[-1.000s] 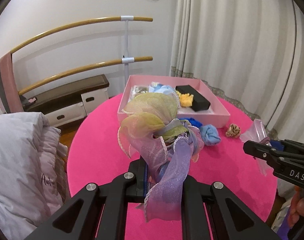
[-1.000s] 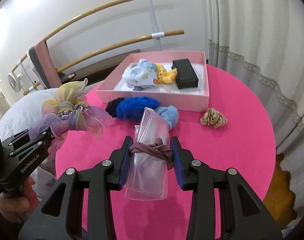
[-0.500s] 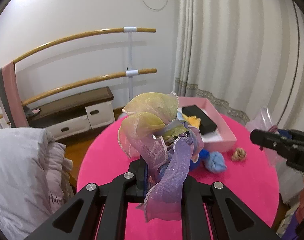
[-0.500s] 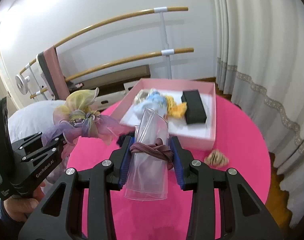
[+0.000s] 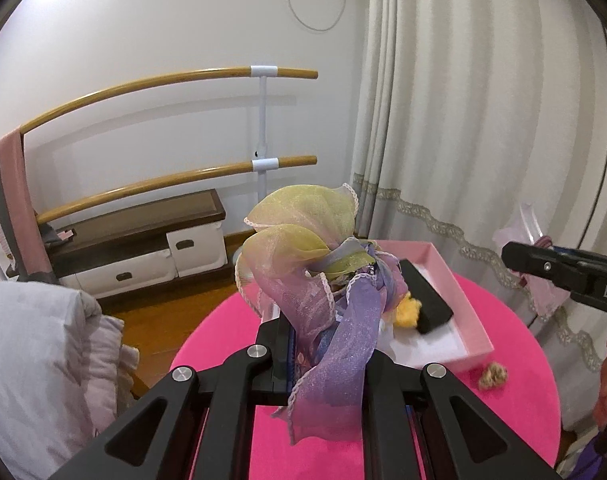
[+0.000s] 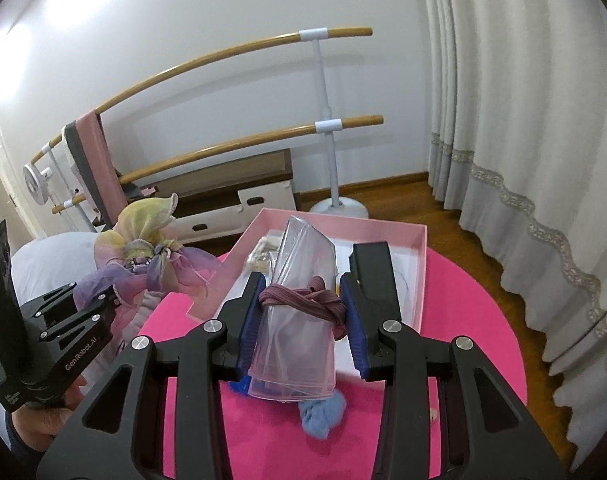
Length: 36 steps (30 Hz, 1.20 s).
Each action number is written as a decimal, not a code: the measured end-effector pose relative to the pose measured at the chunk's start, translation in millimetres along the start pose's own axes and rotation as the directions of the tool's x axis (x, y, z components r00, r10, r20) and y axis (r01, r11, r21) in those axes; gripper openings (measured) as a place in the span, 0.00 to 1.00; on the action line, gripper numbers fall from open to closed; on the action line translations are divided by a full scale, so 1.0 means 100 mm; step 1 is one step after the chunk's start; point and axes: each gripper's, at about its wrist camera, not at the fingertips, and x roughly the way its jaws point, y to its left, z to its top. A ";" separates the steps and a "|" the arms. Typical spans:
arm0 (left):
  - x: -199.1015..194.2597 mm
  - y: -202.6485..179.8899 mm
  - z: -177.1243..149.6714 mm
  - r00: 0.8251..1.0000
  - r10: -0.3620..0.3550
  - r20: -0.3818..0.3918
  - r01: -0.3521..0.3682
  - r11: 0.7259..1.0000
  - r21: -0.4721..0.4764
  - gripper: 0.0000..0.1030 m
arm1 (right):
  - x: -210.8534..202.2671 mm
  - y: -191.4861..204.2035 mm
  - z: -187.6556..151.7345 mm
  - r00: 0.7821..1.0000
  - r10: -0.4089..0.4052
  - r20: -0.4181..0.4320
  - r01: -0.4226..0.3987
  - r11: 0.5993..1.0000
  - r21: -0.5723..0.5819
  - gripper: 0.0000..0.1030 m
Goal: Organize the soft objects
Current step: 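Carry the organza scrunchie and plastic bag into the pink box and release both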
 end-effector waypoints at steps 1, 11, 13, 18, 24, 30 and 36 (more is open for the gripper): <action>0.06 0.02 0.05 1.000 -0.003 -0.001 0.003 1.000 0.000 0.07 | 0.07 -0.03 0.05 1.000 0.005 -0.006 -0.005 1.000 0.004 0.34; 1.10 0.10 0.67 0.996 -0.048 -0.076 0.047 0.999 -0.009 0.07 | 0.79 -0.34 0.49 0.997 0.015 -0.079 -0.011 0.999 0.042 0.34; 1.32 0.10 0.74 0.994 -0.052 -0.095 0.051 0.999 -0.014 0.07 | 0.96 -0.39 0.52 0.994 0.016 -0.105 -0.011 0.999 0.045 0.34; 1.80 0.08 0.84 0.988 -0.061 -0.142 0.059 0.998 -0.023 0.07 | 1.31 -0.51 0.54 0.988 0.022 -0.155 -0.012 0.998 0.063 0.35; 2.39 0.02 1.00 0.979 -0.070 -0.194 0.065 0.997 -0.032 0.08 | 1.63 -0.58 0.52 0.978 0.035 -0.207 -0.017 0.996 0.085 0.35; 3.04 -0.12 1.05 0.956 -0.081 -0.282 0.080 0.997 -0.015 0.55 | 1.93 -0.71 0.42 0.967 0.047 -0.252 -0.010 0.989 0.145 0.36; 3.29 -0.14 1.12 0.966 -0.007 -0.259 0.010 1.000 0.010 0.85 | 1.95 -0.86 0.33 0.964 0.071 -0.258 -0.018 0.979 0.202 0.60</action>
